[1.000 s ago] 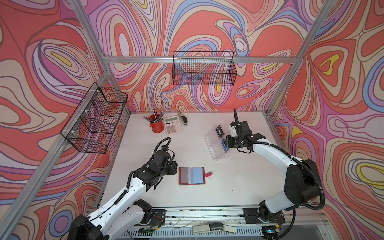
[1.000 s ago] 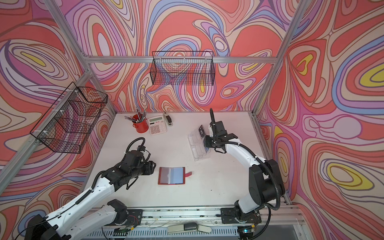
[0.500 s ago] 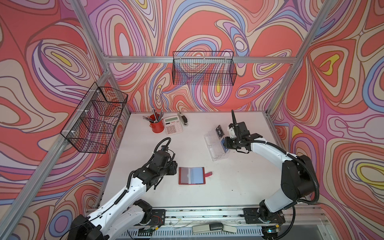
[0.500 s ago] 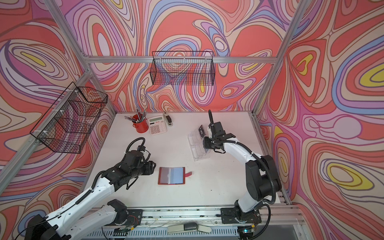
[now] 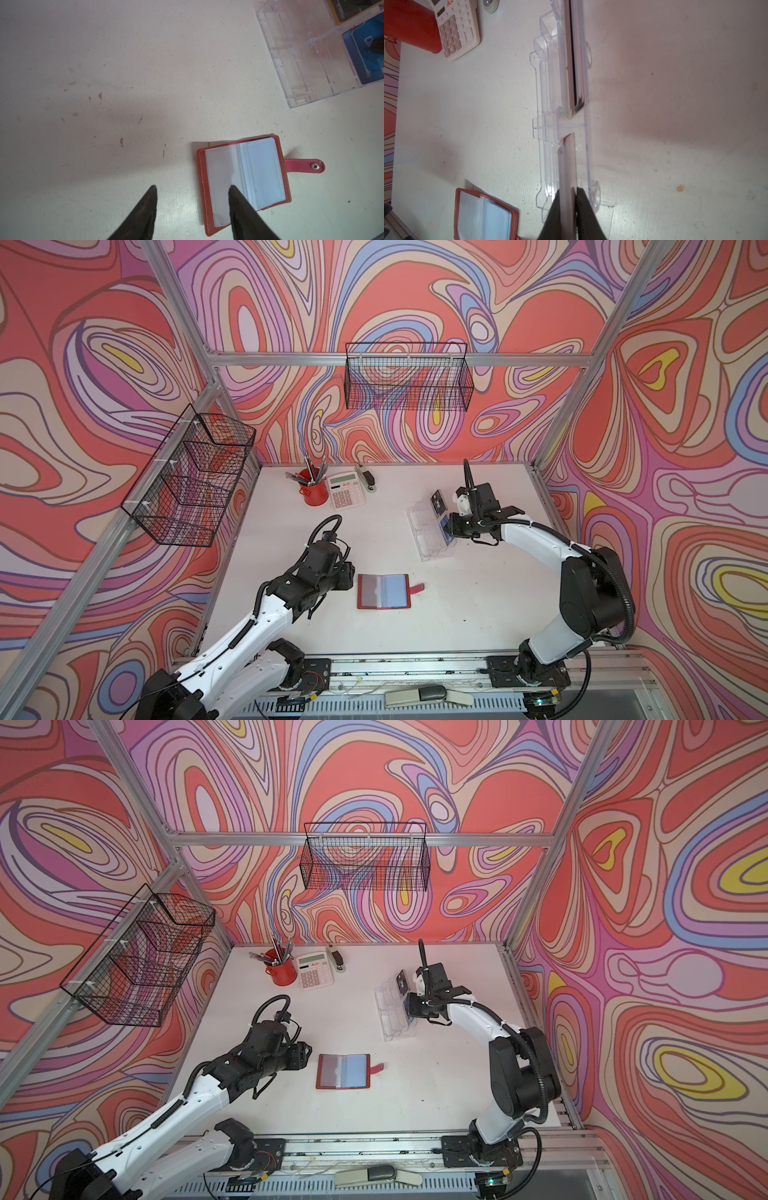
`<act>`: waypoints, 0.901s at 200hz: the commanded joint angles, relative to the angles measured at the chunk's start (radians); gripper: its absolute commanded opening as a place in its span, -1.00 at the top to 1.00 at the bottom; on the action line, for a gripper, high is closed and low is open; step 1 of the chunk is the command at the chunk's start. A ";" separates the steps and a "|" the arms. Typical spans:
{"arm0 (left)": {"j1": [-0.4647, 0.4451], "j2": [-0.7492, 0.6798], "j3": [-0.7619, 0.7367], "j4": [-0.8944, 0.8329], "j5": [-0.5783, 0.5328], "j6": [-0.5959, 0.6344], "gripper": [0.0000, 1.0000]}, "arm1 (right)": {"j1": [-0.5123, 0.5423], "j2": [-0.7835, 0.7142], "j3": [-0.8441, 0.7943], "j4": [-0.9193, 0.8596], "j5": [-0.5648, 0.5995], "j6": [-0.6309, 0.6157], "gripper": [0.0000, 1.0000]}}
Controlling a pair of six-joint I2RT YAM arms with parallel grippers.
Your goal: Put the credit cards into the card holder
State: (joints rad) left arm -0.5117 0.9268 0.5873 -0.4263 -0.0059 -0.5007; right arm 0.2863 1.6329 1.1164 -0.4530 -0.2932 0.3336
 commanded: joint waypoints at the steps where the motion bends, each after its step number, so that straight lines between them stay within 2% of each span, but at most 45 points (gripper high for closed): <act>1: -0.004 0.000 0.022 -0.028 -0.015 0.007 -0.15 | -0.019 -0.005 0.017 0.033 -0.067 0.007 0.74; 58: -0.004 0.001 0.023 -0.027 -0.014 0.007 -0.14 | -0.038 -0.028 0.008 0.030 -0.092 0.003 0.71; 90: -0.004 0.002 0.022 -0.025 -0.016 0.007 -0.14 | -0.042 -0.036 0.002 0.034 -0.095 0.001 0.60; 180: -0.004 0.007 0.024 -0.026 -0.015 0.007 -0.14 | -0.041 -0.050 0.012 0.022 -0.086 -0.002 0.61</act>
State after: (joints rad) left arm -0.5117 0.9276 0.5873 -0.4263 -0.0055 -0.5007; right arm 0.2489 1.6230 1.1164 -0.4335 -0.3744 0.3389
